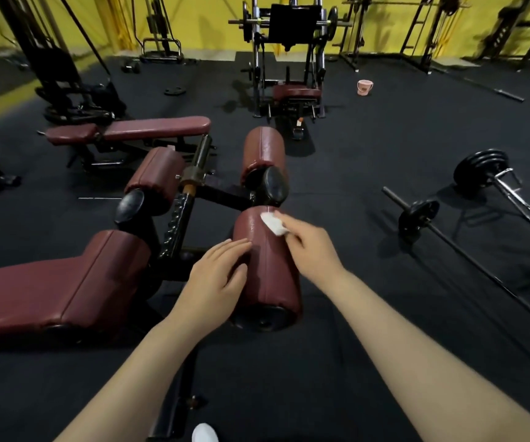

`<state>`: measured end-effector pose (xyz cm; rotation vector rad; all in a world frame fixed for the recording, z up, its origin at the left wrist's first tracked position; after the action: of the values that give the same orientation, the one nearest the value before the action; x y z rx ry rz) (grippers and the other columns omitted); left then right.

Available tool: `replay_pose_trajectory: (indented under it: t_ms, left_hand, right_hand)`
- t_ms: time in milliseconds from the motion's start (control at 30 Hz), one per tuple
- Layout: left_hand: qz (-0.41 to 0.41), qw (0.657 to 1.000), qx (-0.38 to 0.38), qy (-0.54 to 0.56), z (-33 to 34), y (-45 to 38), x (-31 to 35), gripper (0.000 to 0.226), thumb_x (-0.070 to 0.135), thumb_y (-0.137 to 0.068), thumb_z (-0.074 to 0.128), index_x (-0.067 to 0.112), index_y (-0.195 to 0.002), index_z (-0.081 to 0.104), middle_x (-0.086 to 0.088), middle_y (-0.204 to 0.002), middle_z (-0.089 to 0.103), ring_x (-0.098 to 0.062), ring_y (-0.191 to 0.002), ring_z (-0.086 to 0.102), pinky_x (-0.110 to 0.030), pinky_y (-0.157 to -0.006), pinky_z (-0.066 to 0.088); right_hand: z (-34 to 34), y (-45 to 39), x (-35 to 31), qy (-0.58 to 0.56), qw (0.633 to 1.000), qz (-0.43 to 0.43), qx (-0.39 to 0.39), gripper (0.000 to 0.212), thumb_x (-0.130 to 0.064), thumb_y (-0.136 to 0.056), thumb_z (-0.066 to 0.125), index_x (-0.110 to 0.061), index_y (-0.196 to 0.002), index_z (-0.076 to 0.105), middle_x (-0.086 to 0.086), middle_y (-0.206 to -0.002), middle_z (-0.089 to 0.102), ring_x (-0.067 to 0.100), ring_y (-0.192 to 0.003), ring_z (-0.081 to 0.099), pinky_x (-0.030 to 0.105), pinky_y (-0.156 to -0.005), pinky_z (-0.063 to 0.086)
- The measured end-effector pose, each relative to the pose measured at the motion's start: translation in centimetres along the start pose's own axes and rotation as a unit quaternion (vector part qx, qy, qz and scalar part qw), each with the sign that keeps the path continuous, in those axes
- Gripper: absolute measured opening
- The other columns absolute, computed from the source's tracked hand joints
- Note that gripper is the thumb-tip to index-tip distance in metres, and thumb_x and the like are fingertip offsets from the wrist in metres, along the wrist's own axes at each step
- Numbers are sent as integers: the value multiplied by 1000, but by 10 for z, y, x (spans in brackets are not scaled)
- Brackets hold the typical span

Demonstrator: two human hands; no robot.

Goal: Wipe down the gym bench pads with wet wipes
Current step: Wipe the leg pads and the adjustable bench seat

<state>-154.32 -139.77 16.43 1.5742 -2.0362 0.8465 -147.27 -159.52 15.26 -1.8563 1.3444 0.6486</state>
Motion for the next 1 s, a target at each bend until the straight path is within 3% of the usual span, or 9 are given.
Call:
replay_pose_trajectory:
  t_ms: [167,300,500,667,767,867,1000]
  left_hand:
    - [-62,987,24,146,-4,1,-8,41,9,-100,48,34,-131,59,29,-135,50,7,-137,37,-24,-117,28]
    - [-55,985,14,164,-9,-8,-2,42,10,-100,47,39,-127,60,30,-133,53,11,-133,38,-23,-115,29]
    - [-12,993,-3,117,-10,-24,13,38,10,-100,48,30,-129,63,25,-135,54,12,-136,33,-17,-113,25]
    - [33,997,-51,39,-3,-37,20,40,5,-100,43,24,-126,67,20,-135,57,10,-135,34,-2,-107,20]
    - [12,997,-49,51,1,-46,19,42,3,-100,40,23,-127,65,20,-134,55,6,-138,32,-10,-110,22]
    - [43,996,-79,2,6,-56,19,45,3,-98,41,25,-130,63,15,-139,55,2,-141,31,-23,-118,24]
    - [100,988,-95,-62,16,-61,25,43,6,-95,46,25,-130,64,12,-137,58,-4,-140,36,-35,-120,25]
  right_hand:
    - [-1,116,-2,-61,994,-88,-35,70,23,-76,49,-14,-134,58,-8,-140,55,8,-134,46,23,-111,35]
    - [-1,93,8,1,989,-147,-23,66,17,-76,47,-12,-134,58,-5,-140,54,10,-135,46,27,-113,34]
    - [10,-35,37,57,996,-31,68,46,1,-90,48,-16,-129,63,0,-136,59,12,-133,47,40,-111,39]
    - [17,-2,21,-29,993,-17,114,53,15,-85,51,-14,-127,64,-6,-130,61,2,-123,53,25,-108,41]
    - [19,66,13,-69,990,-11,119,57,21,-82,52,-14,-126,64,-5,-131,62,3,-122,56,24,-106,43]
    - [18,123,8,-100,990,-17,97,65,26,-78,53,-14,-129,61,-5,-133,62,9,-124,57,26,-104,45]
    - [11,114,15,-60,993,-49,88,58,19,-81,56,-14,-128,62,-7,-131,62,7,-122,58,27,-102,47]
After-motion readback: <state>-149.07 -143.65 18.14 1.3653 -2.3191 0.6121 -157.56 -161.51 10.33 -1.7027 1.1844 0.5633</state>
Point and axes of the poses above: each hand's wrist, its own y-axis away from the middle knuckle, its own z-axis out of the palm, x = y × z, the point moved 1 cm from there along -y, towards the middle knuckle
